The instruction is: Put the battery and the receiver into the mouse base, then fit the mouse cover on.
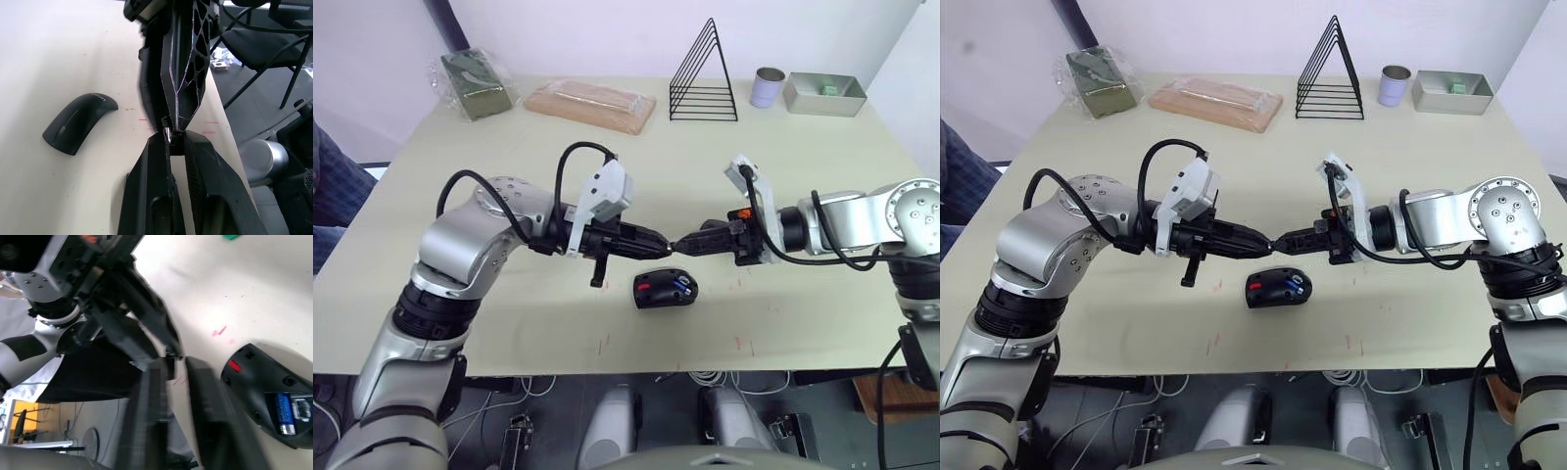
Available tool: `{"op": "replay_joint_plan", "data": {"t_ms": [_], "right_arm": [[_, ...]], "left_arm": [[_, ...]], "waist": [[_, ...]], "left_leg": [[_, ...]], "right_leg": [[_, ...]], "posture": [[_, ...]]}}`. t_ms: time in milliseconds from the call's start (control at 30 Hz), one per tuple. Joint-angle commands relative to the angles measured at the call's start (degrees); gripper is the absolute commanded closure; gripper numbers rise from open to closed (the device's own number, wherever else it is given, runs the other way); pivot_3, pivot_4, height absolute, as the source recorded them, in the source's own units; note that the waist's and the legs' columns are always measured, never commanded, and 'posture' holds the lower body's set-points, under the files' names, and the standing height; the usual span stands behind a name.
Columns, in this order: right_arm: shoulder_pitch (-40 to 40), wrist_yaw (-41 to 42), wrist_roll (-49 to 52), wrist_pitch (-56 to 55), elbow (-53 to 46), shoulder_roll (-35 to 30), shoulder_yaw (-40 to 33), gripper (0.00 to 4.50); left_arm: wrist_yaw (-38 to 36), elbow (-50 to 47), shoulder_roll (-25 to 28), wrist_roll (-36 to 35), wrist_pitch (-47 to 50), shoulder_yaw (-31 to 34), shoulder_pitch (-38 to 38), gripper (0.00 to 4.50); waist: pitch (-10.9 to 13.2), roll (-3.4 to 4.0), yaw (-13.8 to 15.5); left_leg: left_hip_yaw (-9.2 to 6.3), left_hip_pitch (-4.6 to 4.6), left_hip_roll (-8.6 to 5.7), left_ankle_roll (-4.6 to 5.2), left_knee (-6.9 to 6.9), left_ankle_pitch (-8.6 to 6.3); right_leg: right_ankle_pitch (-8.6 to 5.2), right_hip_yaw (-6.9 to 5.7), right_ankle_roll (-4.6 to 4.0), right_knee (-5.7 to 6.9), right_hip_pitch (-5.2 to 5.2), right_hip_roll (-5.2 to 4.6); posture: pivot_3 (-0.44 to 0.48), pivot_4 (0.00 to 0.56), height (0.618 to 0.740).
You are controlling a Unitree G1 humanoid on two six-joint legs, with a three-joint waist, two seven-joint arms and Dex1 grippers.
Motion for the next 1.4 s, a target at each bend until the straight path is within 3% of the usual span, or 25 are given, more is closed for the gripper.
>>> {"op": "replay_joint_plan", "data": {"t_ms": [33, 367, 500, 733, 1067, 1400], "right_arm": [[0.2, 0.2, 0.8, -0.2, -1.3, -0.4, -1.1, 4.43], [0.1, 0.1, 0.8, -0.4, -1.3, -0.2, -1.1, 4.43], [0.2, 0.2, 0.8, -0.4, -1.4, -0.6, -1.3, 4.50], [-0.3, 0.3, 0.8, 0.0, -1.9, -2.6, -0.9, 4.50], [-8.7, -0.4, 0.4, 3.8, -4.8, -10.7, 5.1, 4.50], [-22.9, 9.9, -20.3, 13.9, -11.8, -7.0, 10.9, 4.50]], "left_arm": [[-0.1, -1.7, -0.2, -0.6, -1.1, 1.1, -0.9, 4.49], [-1.0, -1.9, 0.1, -0.5, -1.7, 0.8, -0.3, 4.49], [-1.2, -1.5, 1.0, -1.4, -0.3, 1.6, 0.8, 3.15], [0.8, -2.3, 1.9, -0.8, -0.8, 2.8, 4.0, 0.05], [4.4, -4.0, 2.0, 2.4, -5.3, 2.5, 12.9, 0.05], [3.4, 0.5, 0.9, 7.4, -11.6, -1.2, 15.8, 0.05]], "waist": [[0.0, 0.00, 0.0], [0.0, 0.00, 0.0], [0.0, 0.00, 0.0], [0.0, -0.01, 0.0], [0.1, 0.00, 0.0], [0.1, 0.05, 0.0]], "left_leg": [[0.00, 0.00, 0.00, 0.00, 0.00, 0.00], [0.00, 0.00, 0.00, 0.00, -0.02, 0.00], [0.00, 0.00, 0.00, 0.00, -0.03, 0.00], [0.00, 0.00, 0.00, 0.00, -0.05, 0.00], [0.01, 0.00, 0.04, 0.00, -0.11, 0.00], [0.08, -0.06, 0.20, 0.00, -0.14, 0.00]], "right_leg": [[0.00, 0.00, 0.00, 0.00, 0.00, 0.00], [0.00, 0.00, 0.00, -0.01, 0.00, 0.00], [0.00, 0.00, 0.00, -0.01, 0.00, 0.00], [0.00, 0.00, 0.00, -0.02, -0.01, 0.00], [-0.01, 0.01, -0.02, -0.03, -0.07, -0.01], [-0.13, 0.04, -0.23, -0.07, -0.15, -0.05]], "posture": [[0.000, 0.150, 0.740], [0.000, 0.150, 0.740], [0.000, 0.150, 0.740], [0.000, 0.150, 0.740], [0.000, 0.150, 0.740], [0.000, 0.150, 0.740]]}}
